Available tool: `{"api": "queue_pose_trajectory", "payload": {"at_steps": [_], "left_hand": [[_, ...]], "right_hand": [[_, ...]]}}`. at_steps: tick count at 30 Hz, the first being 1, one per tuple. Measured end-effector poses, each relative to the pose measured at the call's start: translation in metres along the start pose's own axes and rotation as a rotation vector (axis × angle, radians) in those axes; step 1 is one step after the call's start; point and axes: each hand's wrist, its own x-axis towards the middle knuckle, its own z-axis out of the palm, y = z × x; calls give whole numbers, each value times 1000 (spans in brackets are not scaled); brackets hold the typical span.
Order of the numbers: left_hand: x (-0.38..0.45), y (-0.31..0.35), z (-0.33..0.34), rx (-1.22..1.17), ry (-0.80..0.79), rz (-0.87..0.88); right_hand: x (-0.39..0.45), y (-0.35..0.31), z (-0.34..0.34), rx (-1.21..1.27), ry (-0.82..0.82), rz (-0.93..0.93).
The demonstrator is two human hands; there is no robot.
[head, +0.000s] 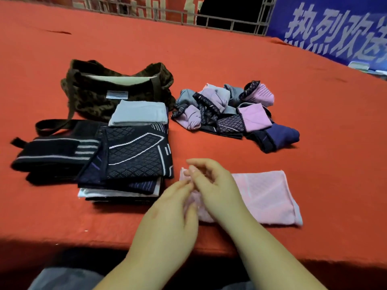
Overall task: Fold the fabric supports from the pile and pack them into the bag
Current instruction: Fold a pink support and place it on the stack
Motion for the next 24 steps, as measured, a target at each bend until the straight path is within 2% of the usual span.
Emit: {"api": "queue_pose_trajectory", "payload": {"at_steps": [2,5,6,8,12,14,16,17,19,21,24], "left_hand": [[-8,-1,-19,-32,134,53],[-9,-10,-53,10,433,137],[-6,-20,-63,44,518,131],[2,-43,-76,2,615,-35],[15,-61,-80,-452,531,-494],[16,-63,-78,-496,500,-557],[15,-63,-78,-648,482,-576],[15,-63,-79,-792,472,-580],[17,-65,-81,-998,462,-578],[18,-65,-82,-886,424,-529],[20,-66,-81,-603,407,-464]], "right_hand": [[8,-10,11,71,0,76],[16,-17,26,71,32,114],[18,-20,30,66,42,137],[22,-26,38,85,36,201],[27,-39,46,165,-44,354],[25,-48,48,321,-94,452],[20,-54,51,344,-154,480],[17,-53,54,260,-162,441],[11,-47,58,-132,-99,245],[7,-43,60,-497,7,48],[5,-47,61,-535,54,-66]]}}
